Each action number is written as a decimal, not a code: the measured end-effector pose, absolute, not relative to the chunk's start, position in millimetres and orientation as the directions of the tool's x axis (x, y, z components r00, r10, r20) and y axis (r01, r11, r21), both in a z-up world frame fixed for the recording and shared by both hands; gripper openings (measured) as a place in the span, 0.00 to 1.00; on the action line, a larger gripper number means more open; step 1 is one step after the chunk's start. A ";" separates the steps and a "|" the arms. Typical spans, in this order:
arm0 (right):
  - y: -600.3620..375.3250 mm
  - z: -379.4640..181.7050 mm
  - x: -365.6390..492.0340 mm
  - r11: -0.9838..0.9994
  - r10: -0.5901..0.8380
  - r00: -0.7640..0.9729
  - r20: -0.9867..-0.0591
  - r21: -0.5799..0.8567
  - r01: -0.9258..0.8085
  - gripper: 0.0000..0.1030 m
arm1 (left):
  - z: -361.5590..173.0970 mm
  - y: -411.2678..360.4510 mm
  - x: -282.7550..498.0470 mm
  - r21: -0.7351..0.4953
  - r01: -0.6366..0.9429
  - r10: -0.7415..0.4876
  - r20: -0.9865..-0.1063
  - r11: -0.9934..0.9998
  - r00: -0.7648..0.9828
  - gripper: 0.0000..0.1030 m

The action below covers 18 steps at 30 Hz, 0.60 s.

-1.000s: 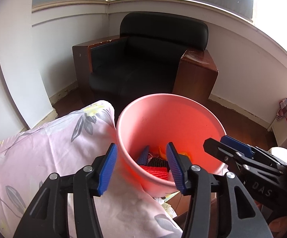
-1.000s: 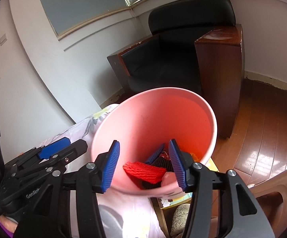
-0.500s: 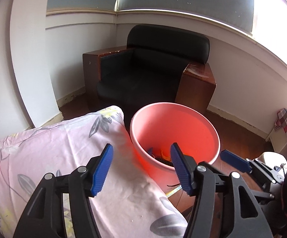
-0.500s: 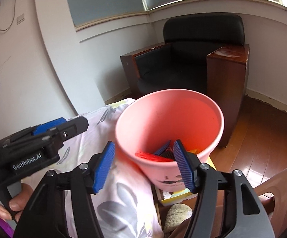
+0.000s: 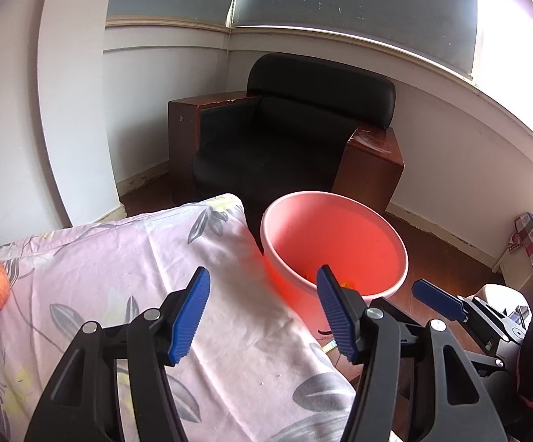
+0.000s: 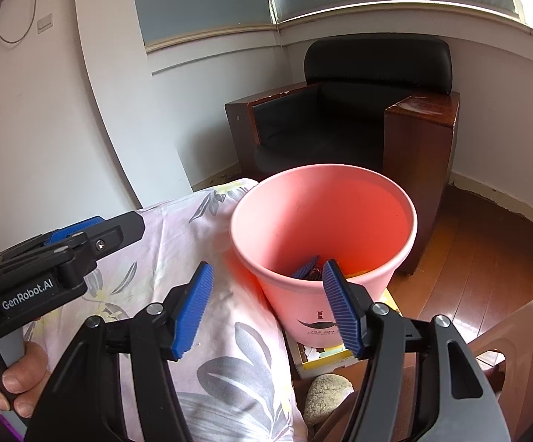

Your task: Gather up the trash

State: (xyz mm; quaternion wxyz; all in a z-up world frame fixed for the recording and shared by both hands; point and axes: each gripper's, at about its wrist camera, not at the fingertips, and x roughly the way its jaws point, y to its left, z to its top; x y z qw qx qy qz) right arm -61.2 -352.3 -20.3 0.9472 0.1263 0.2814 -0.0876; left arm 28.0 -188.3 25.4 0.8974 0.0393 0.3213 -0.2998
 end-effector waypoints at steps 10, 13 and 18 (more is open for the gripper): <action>-339.2 -17.2 -60.2 0.961 -0.088 0.830 -0.550 0.173 0.217 0.61 | 24.3 -172.0 19.9 -0.130 0.559 -0.514 -0.601 0.819 0.612 0.58; -335.3 -16.3 -60.8 0.962 -0.090 0.831 -0.549 0.170 0.216 0.61 | 24.3 -167.3 19.9 -0.137 0.554 -0.513 -0.601 0.821 0.613 0.58; -330.9 -15.8 -61.8 0.964 -0.088 0.830 -0.551 0.164 0.211 0.61 | 23.9 -162.2 19.2 -0.139 0.550 -0.513 -0.596 0.823 0.618 0.58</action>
